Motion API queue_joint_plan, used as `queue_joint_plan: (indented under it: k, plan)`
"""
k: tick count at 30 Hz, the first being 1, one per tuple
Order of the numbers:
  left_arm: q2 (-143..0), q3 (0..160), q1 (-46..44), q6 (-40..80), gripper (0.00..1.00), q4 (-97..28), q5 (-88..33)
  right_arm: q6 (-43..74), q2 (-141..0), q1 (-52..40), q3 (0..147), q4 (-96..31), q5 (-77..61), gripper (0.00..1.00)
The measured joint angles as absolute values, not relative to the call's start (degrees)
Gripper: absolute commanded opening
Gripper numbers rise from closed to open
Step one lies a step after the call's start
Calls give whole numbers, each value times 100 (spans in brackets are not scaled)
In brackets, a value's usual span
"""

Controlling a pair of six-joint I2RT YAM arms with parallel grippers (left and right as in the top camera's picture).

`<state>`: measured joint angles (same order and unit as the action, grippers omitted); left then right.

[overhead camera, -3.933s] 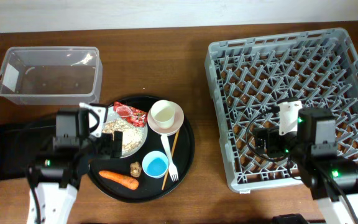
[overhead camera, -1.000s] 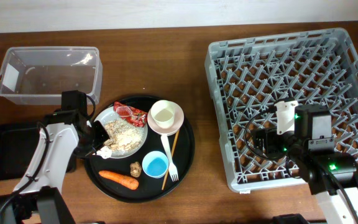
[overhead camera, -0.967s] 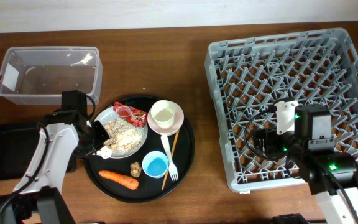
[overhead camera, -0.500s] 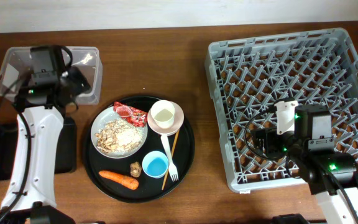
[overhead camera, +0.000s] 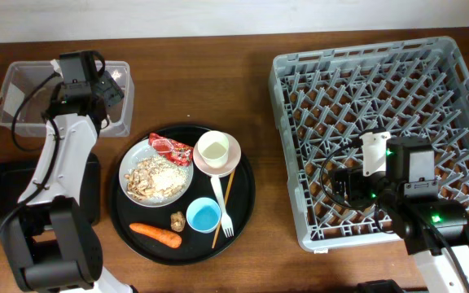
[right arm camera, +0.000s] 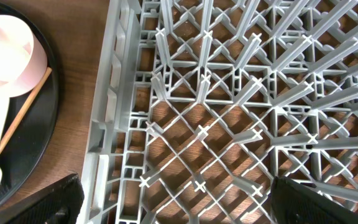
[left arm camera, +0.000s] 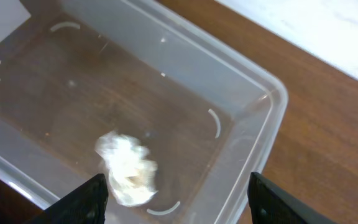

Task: Sort waste into correct bins and load items into the dishwasher rack
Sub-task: 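Carry the tissue with the left gripper into the clear bin and release, then reach the left gripper to the red snack wrapper and grasp it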

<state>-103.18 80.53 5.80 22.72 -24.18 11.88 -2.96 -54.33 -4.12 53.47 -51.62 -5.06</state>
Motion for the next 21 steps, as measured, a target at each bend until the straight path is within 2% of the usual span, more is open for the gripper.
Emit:
queue_joint_plan:
  k: [2,6,8,13,18,21]
  plan:
    - [-10298,8128,582,2272,68,-2443,1028,-298,-5433,-412,5347,-5162,-506,99]
    - [-10125,8211,580,2272,66,-2934,-43,-296,-5433,-412,5347,-5159,-508,99]
    - [-10064,8274,523,2270,66,-3557,-604,-296,-5433,-412,5347,-5164,-506,99]
    - [-10060,8226,84,2272,65,-4836,-1055,-298,-5433,-412,5347,-5162,-506,99]
    - [-10215,8066,-215,2672,63,-4783,-1144,-296,-5433,-412,5347,-5164,-506,99]
    - [-10621,8012,-296,3074,57,-4543,-1162,-296,-5433,-412,5347,-5164,-506,99]
